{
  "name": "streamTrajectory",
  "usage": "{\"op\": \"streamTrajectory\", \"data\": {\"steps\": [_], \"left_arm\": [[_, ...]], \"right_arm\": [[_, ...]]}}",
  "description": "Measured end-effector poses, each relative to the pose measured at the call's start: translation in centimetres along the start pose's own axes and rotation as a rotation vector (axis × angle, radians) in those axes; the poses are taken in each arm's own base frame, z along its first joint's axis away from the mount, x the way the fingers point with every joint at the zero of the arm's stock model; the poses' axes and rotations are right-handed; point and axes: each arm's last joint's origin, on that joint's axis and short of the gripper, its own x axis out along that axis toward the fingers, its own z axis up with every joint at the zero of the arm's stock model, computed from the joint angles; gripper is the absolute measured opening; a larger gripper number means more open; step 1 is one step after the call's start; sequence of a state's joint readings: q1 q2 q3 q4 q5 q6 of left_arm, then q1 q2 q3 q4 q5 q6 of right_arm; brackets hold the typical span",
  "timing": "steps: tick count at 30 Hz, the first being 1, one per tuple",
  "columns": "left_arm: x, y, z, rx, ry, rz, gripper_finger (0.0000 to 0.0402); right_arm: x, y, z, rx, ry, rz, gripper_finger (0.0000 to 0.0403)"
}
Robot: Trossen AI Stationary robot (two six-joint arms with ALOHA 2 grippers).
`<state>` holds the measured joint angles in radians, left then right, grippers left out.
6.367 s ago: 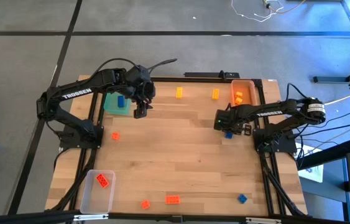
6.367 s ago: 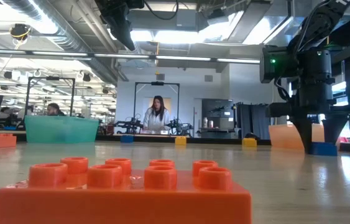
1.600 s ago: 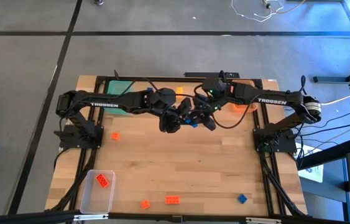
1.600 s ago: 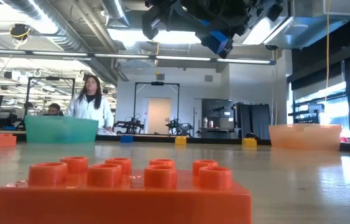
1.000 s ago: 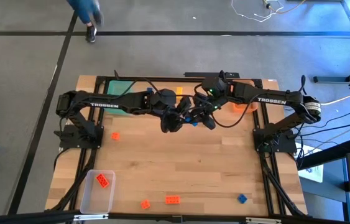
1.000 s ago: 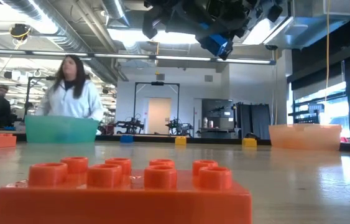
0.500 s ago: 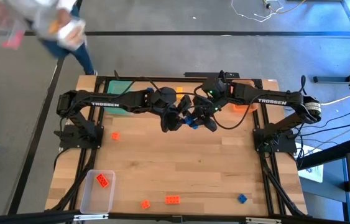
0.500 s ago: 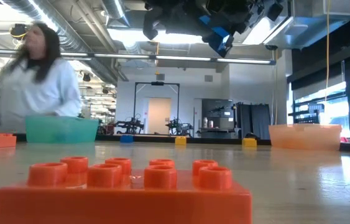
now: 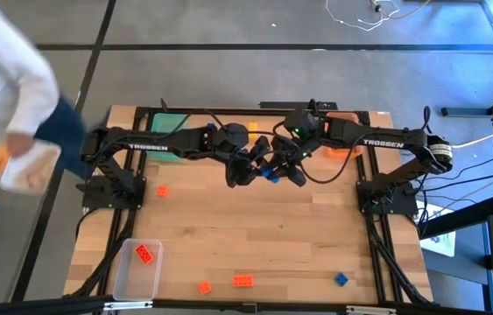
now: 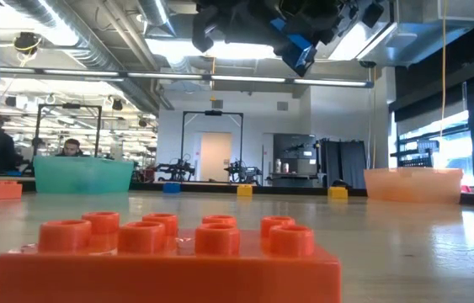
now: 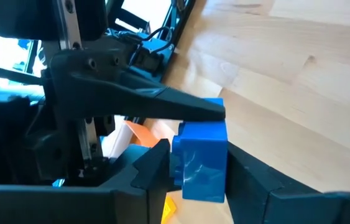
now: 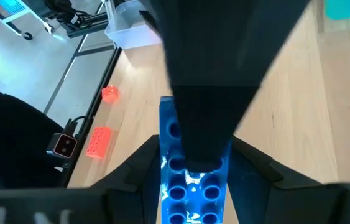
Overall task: Sort & place blocks by color
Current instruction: Put the blue game piece into the blue bin
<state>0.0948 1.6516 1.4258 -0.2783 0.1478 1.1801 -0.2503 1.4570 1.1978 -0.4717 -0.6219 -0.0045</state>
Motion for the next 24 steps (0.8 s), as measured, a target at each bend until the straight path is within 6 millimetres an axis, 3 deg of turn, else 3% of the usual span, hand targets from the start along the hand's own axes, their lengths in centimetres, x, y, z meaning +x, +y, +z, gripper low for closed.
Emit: {"op": "streamTrajectory", "data": {"steps": [12, 19, 24], "left_arm": [[0.01, -0.10, 0.17, 0.001, -0.001, -0.005, 0.0083], [-0.02, -0.17, 0.13, -0.009, 0.008, -0.011, 0.0083], [-0.13, -0.34, -0.01, -0.041, 0.057, -0.021, 0.0083]], "right_arm": [[-0.01, -0.11, -0.01, 0.002, 0.001, -0.026, 0.0139], [0.01, -0.16, -0.01, 0.003, 0.000, -0.029, 0.0141], [0.02, -0.20, -0.09, 0.035, 0.005, -0.035, 0.0204]]}}
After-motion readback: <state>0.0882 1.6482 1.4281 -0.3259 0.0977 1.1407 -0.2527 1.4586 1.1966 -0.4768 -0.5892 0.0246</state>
